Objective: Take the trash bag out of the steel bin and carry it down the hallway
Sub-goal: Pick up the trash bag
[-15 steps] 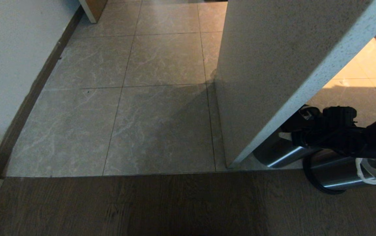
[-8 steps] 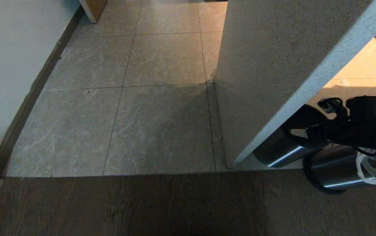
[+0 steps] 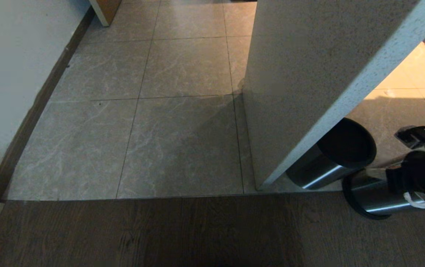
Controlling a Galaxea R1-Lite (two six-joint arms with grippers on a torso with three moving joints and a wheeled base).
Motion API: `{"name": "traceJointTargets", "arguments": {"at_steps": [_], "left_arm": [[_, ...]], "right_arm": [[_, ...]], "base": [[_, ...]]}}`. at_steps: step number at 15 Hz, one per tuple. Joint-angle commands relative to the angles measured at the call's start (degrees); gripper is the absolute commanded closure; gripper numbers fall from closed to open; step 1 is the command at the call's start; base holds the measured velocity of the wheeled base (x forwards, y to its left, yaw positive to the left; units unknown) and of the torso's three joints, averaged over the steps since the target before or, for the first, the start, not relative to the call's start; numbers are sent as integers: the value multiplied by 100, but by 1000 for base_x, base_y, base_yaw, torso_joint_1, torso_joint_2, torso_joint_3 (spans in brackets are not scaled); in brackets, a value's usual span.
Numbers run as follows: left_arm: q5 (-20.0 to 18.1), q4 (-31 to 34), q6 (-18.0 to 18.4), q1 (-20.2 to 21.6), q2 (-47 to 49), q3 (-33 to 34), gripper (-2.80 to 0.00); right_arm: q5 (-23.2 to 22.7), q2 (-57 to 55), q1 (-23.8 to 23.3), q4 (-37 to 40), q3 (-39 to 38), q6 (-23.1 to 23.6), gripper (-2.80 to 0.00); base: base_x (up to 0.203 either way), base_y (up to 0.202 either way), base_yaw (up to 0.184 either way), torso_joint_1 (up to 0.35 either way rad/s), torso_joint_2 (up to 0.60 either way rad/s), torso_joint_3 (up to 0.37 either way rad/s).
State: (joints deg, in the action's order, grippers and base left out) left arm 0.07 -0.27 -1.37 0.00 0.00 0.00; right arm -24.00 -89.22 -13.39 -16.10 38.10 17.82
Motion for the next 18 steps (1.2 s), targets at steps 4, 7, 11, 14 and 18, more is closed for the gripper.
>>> {"name": "traceJointTargets", "arguments": {"at_steps": [4,7,11,14,18], "left_arm": [[2,1,-4,0,0,1,0],[2,0,-4,0,0,0,0],[2,0,-4,0,0,9,0],[2,0,-4,0,0,0,0],[2,0,-4,0,0,9,0]], "right_arm": [[-8,852,85,237,-496,218,0],[166,1144,53,485,-665,224,0],[888,1307,-205,382,-798,371,0],[940,1305,-655,320,-926,1441,0],[946,1080,-1280,262,-1042,2101,0]], "base": [[0,0,0,0,0,0],[0,0,0,0,0,0],[0,0,0,0,0,0],[0,0,0,0,0,0],[0,0,0,0,0,0]]}}
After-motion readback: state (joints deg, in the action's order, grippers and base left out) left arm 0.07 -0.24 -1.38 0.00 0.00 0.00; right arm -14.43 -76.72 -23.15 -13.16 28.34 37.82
